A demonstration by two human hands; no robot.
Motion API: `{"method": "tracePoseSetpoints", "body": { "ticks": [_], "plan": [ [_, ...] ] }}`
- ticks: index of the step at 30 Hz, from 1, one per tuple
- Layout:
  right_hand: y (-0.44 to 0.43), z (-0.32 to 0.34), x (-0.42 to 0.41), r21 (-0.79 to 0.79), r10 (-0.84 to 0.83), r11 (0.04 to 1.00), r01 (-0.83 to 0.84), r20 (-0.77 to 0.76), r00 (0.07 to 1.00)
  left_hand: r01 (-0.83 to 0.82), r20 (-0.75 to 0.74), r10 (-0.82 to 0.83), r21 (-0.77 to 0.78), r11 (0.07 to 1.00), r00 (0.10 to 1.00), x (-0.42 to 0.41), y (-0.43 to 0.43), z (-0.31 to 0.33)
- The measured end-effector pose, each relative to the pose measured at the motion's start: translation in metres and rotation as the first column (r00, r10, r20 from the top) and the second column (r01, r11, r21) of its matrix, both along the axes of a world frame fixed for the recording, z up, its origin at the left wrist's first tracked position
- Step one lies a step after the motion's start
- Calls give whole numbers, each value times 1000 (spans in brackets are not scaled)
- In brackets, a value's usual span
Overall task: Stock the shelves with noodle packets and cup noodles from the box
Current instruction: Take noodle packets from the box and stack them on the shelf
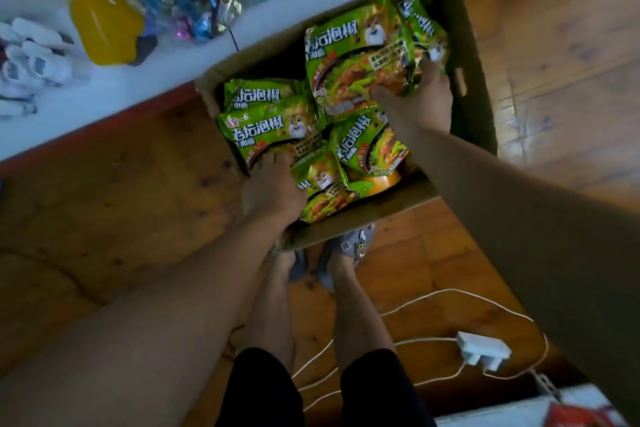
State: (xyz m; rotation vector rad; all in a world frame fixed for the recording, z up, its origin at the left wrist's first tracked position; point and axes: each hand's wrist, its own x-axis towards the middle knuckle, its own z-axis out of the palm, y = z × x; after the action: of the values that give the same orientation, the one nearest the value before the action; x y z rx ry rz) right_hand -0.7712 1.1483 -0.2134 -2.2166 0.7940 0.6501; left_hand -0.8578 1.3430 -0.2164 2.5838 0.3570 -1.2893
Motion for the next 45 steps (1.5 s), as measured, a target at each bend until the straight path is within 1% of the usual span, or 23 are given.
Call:
{"method": "tracePoseSetpoints", "body": {
  "ticks": [6,9,10,12,14,20,22,26,30,33,36,40,42,45],
  "plan": [
    [13,-10,-4,47,-69,997,68,21,997,71,64,-72,25,997,995,-11,1,-13],
    [14,1,-5,97,-147,984,147,-9,989,61,59,-60,-27,998,996,-13,7,-10],
    [13,2,-5,130,-176,976,176,-15,984,33,60,-30,-60,998,998,-14,9,-6],
    [10,4,-8,186,-216,958,216,-24,976,-72,54,80,-141,987,995,-17,13,4],
    [12,11,-9,208,-242,948,239,-13,970,-174,25,183,-207,963,983,-18,17,17],
    [31,49,-10,286,-362,886,365,-67,930,-311,56,346,-320,895,937,-11,39,56],
    [36,66,-15,301,-377,877,374,-50,925,-347,54,387,-343,873,920,-8,49,71],
    [41,115,-29,357,-446,834,421,-13,895,-354,88,414,-379,855,906,0,72,110],
    [45,178,-40,382,-492,817,433,69,868,-301,164,390,-397,867,906,12,97,168],
    [49,230,-45,433,-529,782,447,83,845,-334,199,447,-425,841,872,21,122,212],
    [55,283,-54,549,-509,735,399,57,859,-384,202,536,-501,776,820,26,139,258],
    [68,343,-67,639,-394,721,266,63,917,-408,167,619,-618,672,767,25,146,326],
    [73,370,-72,692,-354,691,209,71,933,-421,175,664,-651,632,727,22,152,360],
    [78,417,-77,759,-275,641,110,94,957,-440,154,733,-713,547,662,15,163,410]
  ]
}}
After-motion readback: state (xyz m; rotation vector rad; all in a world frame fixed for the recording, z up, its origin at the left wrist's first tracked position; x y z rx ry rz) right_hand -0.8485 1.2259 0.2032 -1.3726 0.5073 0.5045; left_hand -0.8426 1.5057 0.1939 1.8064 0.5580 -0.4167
